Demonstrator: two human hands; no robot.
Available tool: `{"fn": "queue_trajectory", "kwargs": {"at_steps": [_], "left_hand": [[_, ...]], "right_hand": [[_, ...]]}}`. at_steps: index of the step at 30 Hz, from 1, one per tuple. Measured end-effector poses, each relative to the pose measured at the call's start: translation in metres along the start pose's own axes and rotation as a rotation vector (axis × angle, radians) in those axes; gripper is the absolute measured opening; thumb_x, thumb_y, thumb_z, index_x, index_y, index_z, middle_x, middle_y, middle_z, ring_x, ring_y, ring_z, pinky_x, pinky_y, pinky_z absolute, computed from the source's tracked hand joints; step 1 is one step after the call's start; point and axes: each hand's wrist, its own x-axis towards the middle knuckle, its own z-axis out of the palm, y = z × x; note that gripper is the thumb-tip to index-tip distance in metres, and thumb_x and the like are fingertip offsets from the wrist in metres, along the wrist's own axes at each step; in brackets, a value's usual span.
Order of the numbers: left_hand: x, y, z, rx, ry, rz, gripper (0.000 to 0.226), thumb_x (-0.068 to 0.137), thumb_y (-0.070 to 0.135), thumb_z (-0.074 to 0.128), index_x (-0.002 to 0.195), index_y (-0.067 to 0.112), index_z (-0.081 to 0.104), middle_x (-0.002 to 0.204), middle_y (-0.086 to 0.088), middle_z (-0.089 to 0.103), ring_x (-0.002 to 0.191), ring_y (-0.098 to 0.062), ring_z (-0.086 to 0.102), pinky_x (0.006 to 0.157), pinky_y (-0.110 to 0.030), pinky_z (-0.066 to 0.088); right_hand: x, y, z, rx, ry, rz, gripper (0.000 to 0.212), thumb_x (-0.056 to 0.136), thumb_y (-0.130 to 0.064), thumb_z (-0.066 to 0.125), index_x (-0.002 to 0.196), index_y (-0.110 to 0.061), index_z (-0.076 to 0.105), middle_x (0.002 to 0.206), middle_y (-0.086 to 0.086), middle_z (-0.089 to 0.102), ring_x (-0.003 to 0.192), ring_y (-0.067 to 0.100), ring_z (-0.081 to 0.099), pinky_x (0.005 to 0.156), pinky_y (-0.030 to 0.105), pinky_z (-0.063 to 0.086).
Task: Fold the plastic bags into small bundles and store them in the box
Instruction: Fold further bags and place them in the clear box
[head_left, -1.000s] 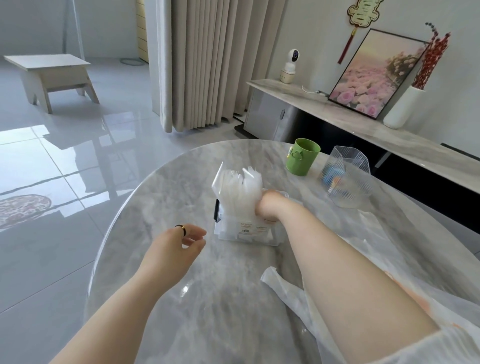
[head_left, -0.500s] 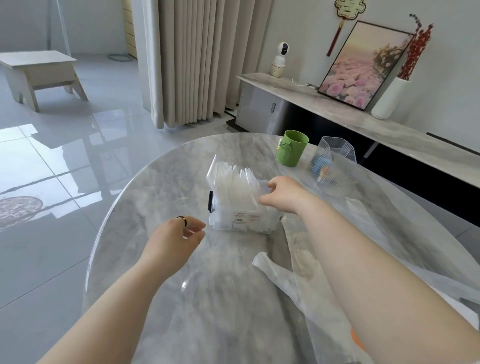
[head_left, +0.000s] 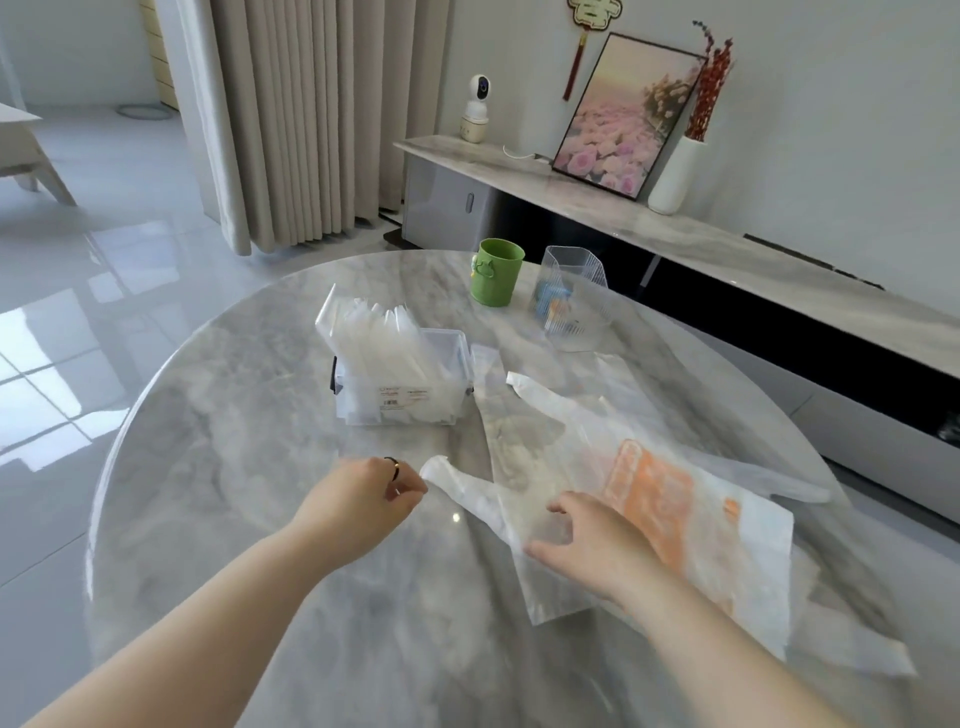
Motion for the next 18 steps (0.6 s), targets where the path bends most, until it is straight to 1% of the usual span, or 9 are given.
{"fn": "queue_trajectory", "kwargs": {"at_steps": [2, 5, 8, 11, 13, 14, 16, 17, 18], "left_hand": [[-0.002, 0.005, 0.006, 0.051, -0.009, 0.038, 0.013, 0.094, 0.026, 0.045, 0.09, 0.031, 0.056, 0.102, 0.008, 0.062, 0.096, -0.01, 0.055, 0.081, -0.02, 0.043], [-0.004, 0.011, 0.013, 0.107, -0.035, 0.079, 0.02, 0.094, 0.025, 0.045, 0.106, 0.025, 0.061, 0.104, 0.011, 0.061, 0.099, -0.008, 0.056, 0.083, -0.018, 0.042], [-0.005, 0.014, 0.017, 0.164, -0.054, 0.102, 0.023, 0.095, 0.025, 0.044, 0.11, 0.024, 0.061, 0.105, 0.012, 0.062, 0.103, -0.007, 0.057, 0.087, -0.019, 0.044], [-0.008, 0.016, 0.022, 0.206, -0.063, 0.137, 0.025, 0.095, 0.027, 0.042, 0.113, 0.026, 0.059, 0.101, 0.017, 0.056, 0.102, -0.004, 0.055, 0.085, -0.016, 0.041], [-0.011, 0.019, 0.025, 0.269, -0.063, 0.185, 0.029, 0.096, 0.029, 0.04, 0.123, 0.03, 0.053, 0.114, 0.019, 0.054, 0.11, -0.001, 0.052, 0.085, -0.012, 0.037], [-0.013, 0.021, 0.026, 0.295, -0.063, 0.212, 0.033, 0.097, 0.031, 0.04, 0.128, 0.032, 0.047, 0.124, 0.019, 0.05, 0.114, -0.001, 0.049, 0.086, -0.012, 0.035], [-0.016, 0.026, 0.027, 0.343, -0.054, 0.265, 0.042, 0.097, 0.033, 0.039, 0.138, 0.035, 0.033, 0.139, 0.02, 0.038, 0.123, -0.003, 0.043, 0.093, -0.014, 0.032], [-0.016, 0.026, 0.028, 0.377, -0.034, 0.296, 0.046, 0.097, 0.034, 0.039, 0.141, 0.036, 0.026, 0.143, 0.02, 0.031, 0.127, -0.004, 0.038, 0.097, -0.015, 0.028], [-0.015, 0.028, 0.03, 0.401, -0.005, 0.318, 0.051, 0.096, 0.035, 0.039, 0.143, 0.036, 0.018, 0.146, 0.02, 0.026, 0.131, -0.004, 0.032, 0.101, -0.015, 0.024]], "right_hand": [[-0.012, -0.001, 0.022, -0.039, 0.057, -0.02, 0.062, 0.08, -0.055, 0.057, 0.13, -0.021, 0.041, 0.137, -0.007, 0.041, 0.128, 0.015, 0.038, 0.1, 0.027, 0.033], [-0.016, -0.006, 0.044, -0.119, 0.153, -0.083, 0.05, 0.084, -0.049, 0.051, 0.121, -0.016, 0.042, 0.13, -0.003, 0.042, 0.125, 0.019, 0.036, 0.102, 0.028, 0.032], [-0.012, -0.009, 0.049, -0.129, 0.238, -0.08, 0.027, 0.092, -0.025, 0.04, 0.115, -0.011, 0.045, 0.124, 0.001, 0.048, 0.12, 0.019, 0.042, 0.09, 0.029, 0.038], [-0.006, -0.002, 0.049, -0.16, 0.278, -0.119, 0.023, 0.094, -0.013, 0.036, 0.113, -0.01, 0.049, 0.124, 0.003, 0.049, 0.117, 0.019, 0.045, 0.073, 0.029, 0.033], [-0.003, 0.002, 0.05, -0.121, 0.308, -0.108, 0.016, 0.093, -0.011, 0.039, 0.096, -0.014, 0.054, 0.116, 0.003, 0.056, 0.11, 0.021, 0.051, 0.068, 0.026, 0.027], [-0.003, 0.002, 0.049, -0.094, 0.38, -0.13, 0.014, 0.089, -0.01, 0.045, 0.082, -0.017, 0.055, 0.104, 0.003, 0.061, 0.1, 0.021, 0.058, 0.065, 0.025, 0.028], [-0.006, 0.004, 0.044, -0.025, 0.478, -0.21, 0.022, 0.068, -0.015, 0.061, 0.049, -0.021, 0.052, 0.067, -0.007, 0.062, 0.065, 0.016, 0.064, 0.05, 0.019, 0.029], [-0.009, 0.005, 0.04, -0.039, 0.492, -0.252, 0.021, 0.057, -0.021, 0.063, 0.039, -0.023, 0.051, 0.057, -0.012, 0.059, 0.054, 0.01, 0.062, 0.043, 0.015, 0.03], [-0.012, 0.006, 0.038, -0.041, 0.485, -0.282, 0.018, 0.051, -0.026, 0.062, 0.035, -0.025, 0.054, 0.056, -0.014, 0.061, 0.053, 0.007, 0.063, 0.041, 0.012, 0.036]]}}
